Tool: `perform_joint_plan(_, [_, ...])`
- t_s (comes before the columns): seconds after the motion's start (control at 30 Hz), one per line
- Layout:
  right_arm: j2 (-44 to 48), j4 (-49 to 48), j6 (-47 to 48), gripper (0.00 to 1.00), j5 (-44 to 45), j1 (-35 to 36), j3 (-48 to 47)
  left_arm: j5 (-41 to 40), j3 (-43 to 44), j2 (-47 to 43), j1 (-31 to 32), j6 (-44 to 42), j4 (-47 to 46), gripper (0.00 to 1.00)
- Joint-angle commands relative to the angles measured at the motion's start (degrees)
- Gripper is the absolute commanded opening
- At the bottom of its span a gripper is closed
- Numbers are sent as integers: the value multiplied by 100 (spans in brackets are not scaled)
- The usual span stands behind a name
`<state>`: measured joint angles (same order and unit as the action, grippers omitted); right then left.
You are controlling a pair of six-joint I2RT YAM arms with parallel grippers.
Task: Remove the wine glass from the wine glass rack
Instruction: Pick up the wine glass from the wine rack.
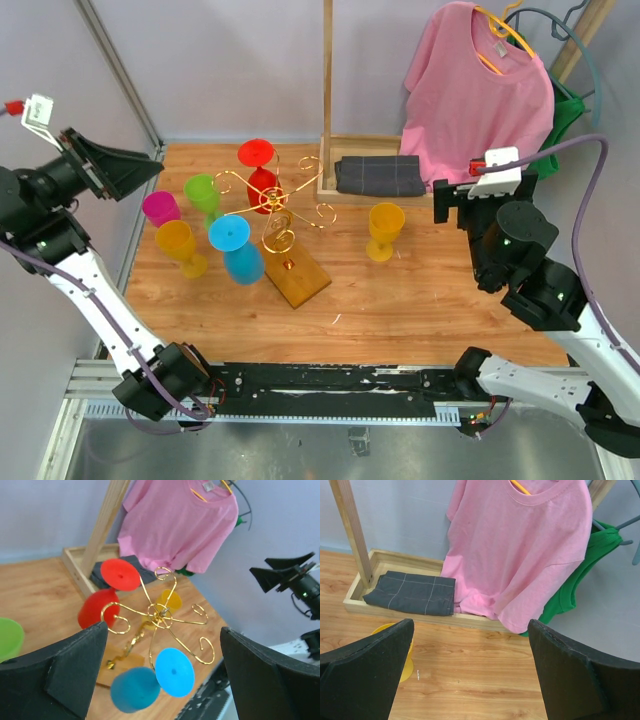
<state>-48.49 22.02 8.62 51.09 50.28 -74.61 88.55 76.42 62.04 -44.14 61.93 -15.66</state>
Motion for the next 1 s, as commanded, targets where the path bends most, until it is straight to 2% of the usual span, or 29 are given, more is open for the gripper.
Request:
perform_joint_plan(0.0, [-28,-308,49,99,-103,105,-36,522,1332,508,-24,80,-543,99])
perform_joint_plan(0.17, [-4,-362,78,98,-117,104,-56,-391,2668,883,-24,292,-535,99])
perform_joint_plan(0.23, [55,-361,63,99,-94,105,-53,-883,2754,851,-24,367,-535,99])
perform_joint_plan(0.37, [233,-291,3,99,-39,106,-19,-1567,2310,603,-133,86,-476,99])
perform_joint_plan(0.4, [269,-262,-20,99,-30,105,-23,-1797,2353,544,-165,-539,97,99])
perform_joint_plan(0.47, [323,-204,-63,99,-29,105,-27,-2590,3004,622,-127,-2609,2526,99])
perform_joint_plan(0.57, [365,-131,-122,99,-20,109,-28,-2994,2838,584,-95,-3209,2774,99])
perform_joint_plan(0.67, [344,-126,-154,98,-50,105,-41,-3056,2763,715,-29,-3471,2777,99])
perform_joint_plan(0.8, [261,-128,-166,98,-103,105,-97,-3498,3251,1334,344,-4527,4550,99])
perform_joint_plan(0.97, [183,-130,-209,99,-143,107,-131,-4245,3013,1374,1049,-5382,5486,99])
